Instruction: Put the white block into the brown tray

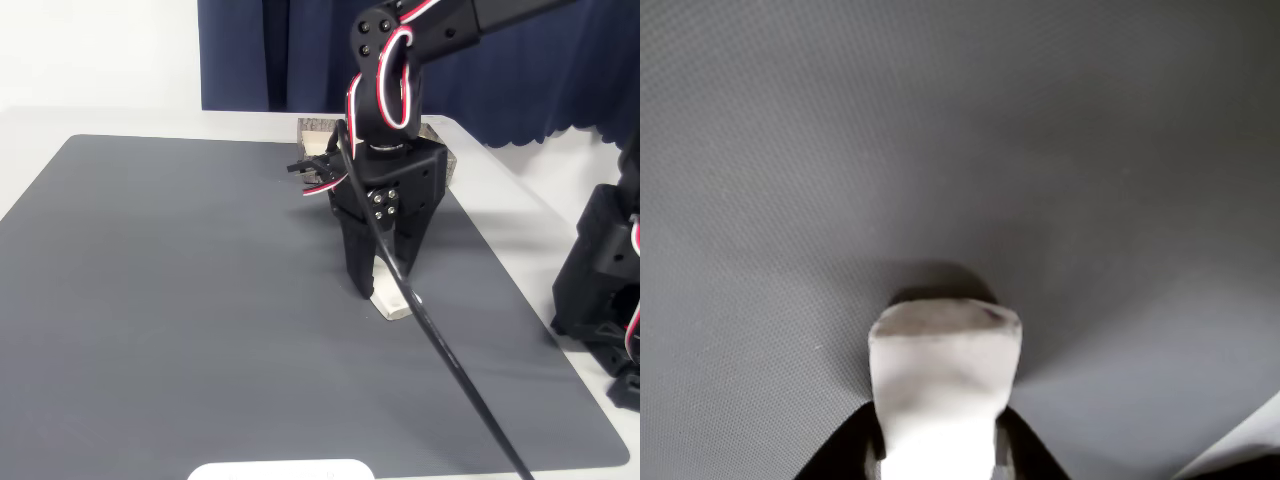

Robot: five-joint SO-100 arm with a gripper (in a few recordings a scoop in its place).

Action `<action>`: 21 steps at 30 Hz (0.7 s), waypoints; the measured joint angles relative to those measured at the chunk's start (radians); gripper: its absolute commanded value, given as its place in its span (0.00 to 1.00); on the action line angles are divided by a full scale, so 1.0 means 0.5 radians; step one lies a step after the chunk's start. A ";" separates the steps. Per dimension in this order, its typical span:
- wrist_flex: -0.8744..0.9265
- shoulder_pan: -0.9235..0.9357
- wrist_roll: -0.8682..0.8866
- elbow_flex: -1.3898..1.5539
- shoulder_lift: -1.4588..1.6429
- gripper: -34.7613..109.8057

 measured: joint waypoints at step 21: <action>0.025 -0.012 0.009 -0.037 -0.009 0.24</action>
